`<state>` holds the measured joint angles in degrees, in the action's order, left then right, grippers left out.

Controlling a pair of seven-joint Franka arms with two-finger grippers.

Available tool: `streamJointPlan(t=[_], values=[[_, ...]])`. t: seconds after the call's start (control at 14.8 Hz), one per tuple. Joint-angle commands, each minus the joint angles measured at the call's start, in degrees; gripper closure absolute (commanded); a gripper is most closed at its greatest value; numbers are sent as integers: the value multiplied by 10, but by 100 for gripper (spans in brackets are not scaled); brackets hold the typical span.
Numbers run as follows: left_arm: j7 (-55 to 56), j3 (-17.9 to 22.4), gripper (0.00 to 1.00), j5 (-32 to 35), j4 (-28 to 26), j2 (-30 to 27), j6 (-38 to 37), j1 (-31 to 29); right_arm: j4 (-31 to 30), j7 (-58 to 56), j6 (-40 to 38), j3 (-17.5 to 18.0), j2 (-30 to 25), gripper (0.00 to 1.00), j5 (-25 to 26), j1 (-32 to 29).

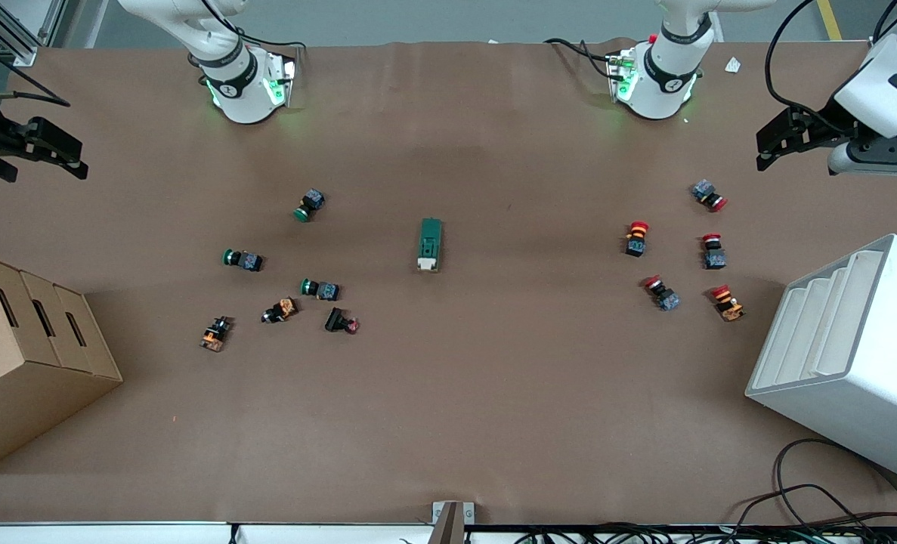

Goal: Close load switch with both arms

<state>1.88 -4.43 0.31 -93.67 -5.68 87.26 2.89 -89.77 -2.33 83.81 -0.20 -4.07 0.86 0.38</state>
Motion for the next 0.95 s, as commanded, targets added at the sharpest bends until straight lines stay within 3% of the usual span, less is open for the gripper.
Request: streamJointPlan(t=[0.0,0.88], values=[[-6,-32,0,-19,18,12,2,-45,-9,-3,-4,0,-14,0,5,-6],[15,-49,0,-33,24,10,-1,-57,-27,-4,13,0,-41,0,-15,-9]])
